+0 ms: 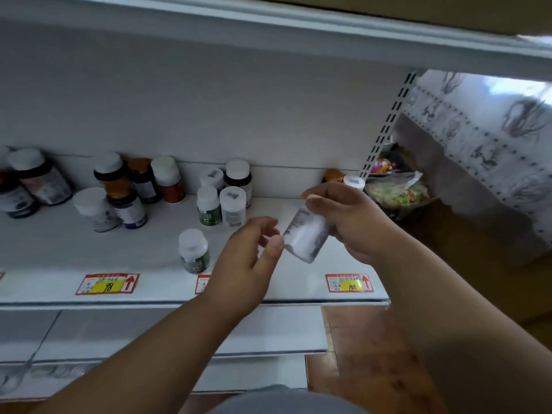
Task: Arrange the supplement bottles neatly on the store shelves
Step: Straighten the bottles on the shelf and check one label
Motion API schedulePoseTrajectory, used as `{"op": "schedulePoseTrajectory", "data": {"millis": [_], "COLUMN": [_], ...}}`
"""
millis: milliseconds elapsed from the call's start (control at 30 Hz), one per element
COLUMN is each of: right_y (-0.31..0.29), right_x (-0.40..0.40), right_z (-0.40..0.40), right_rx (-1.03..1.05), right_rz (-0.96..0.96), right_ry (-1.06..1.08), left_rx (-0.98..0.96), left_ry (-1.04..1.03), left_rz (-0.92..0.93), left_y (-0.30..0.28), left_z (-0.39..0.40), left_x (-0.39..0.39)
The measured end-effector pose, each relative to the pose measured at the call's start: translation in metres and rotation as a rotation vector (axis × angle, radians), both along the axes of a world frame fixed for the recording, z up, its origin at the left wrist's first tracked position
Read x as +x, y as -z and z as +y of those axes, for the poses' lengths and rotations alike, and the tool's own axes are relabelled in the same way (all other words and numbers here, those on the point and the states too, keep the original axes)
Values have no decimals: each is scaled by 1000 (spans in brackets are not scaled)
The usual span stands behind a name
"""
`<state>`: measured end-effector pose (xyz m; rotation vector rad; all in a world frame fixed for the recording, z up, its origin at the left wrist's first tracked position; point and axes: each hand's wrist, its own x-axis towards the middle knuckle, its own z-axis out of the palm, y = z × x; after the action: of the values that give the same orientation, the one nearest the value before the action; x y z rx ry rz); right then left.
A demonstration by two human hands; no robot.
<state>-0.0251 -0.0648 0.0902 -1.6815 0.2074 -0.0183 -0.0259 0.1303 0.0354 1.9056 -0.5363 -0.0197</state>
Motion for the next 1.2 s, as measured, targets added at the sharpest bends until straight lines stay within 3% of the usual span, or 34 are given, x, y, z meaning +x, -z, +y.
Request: {"op": "schedulePoseTrajectory", "data": {"millis": [100,167,233,300,433,533,633,700,900,1200], "right_y": [3,6,10,9,9,11,7,4,6,17], "right_x": [-19,-32,-40,-51,-55,-56,-57,-55,-38,-17], "right_z": [6,9,10,5,-1,-16,-40,-57,-92,-119], "right_rx": [222,304,340,217,-314,-216,-31,40,-202,-211], "right_rz": [3,-4,-10,-14,55,52,67,72,39,12], "right_ry": [1,-22,-38,9,71,104,63,21,-41,-217], "left_rx": [-76,-126,-211,-194,-5,7,-161,-172,6,221], "left_ry": [123,269,368,398,165,145,206,275,87,30], "left_rz": [272,576,752,720,435,383,631,686,481,284], "left_y": [-4,-8,-10,-13,-9,-2,1,0,3,9], "left_z": [5,2,1,-5,-15,-28,-45,-57,-98,-116], "left_x": [-5,-5,-9,-16,-19,-17,-11,-11,-17,-15]}}
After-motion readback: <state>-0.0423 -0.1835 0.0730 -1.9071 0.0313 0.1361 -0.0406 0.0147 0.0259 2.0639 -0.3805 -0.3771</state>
